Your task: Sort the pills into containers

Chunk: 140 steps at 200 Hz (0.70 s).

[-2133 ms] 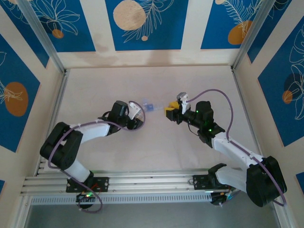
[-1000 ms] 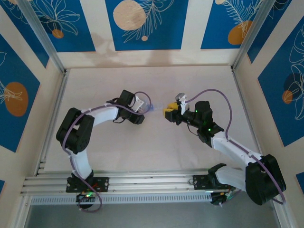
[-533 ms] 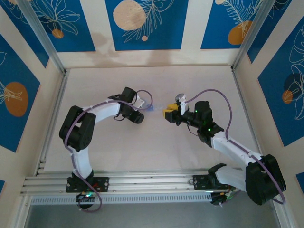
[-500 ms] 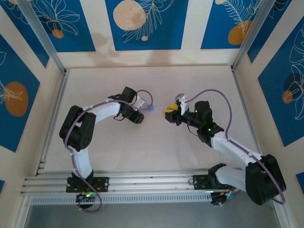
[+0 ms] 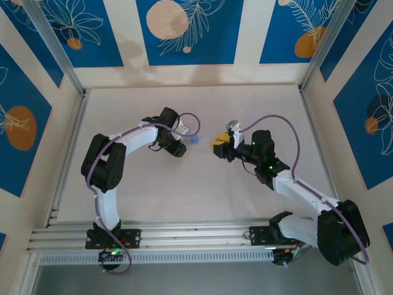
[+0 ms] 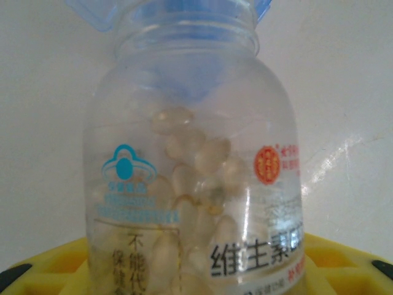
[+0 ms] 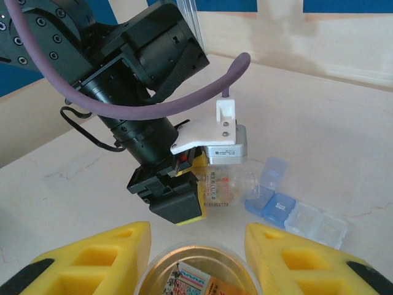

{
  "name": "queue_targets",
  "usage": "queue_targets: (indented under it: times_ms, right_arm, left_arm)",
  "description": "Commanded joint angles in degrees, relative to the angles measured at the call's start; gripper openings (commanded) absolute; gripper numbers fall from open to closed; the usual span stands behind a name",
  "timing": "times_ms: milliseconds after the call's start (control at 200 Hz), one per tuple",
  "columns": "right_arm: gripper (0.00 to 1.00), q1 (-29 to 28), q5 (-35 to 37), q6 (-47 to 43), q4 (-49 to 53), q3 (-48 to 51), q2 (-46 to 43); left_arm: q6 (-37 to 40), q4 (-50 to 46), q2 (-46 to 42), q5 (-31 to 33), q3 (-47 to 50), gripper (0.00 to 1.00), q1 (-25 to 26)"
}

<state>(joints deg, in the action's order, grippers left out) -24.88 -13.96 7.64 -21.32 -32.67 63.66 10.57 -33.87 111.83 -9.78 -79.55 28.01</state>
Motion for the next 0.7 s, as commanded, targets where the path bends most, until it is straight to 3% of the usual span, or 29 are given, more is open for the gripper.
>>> queue_targets:
  times_ms: [0, 695]
  right_arm:
    - [0.00, -0.1, -1.1, 0.2, 0.5, -1.5, -0.2]
    - [0.00, -0.1, -1.6, 0.4, 1.1, -1.9, -0.4]
  left_arm:
    - [2.9, -5.3, 1.9, 0.5, -3.3, 0.00, -0.7]
    - [8.4, -15.9, 6.1, 4.9, -13.0, 0.00, -0.2]
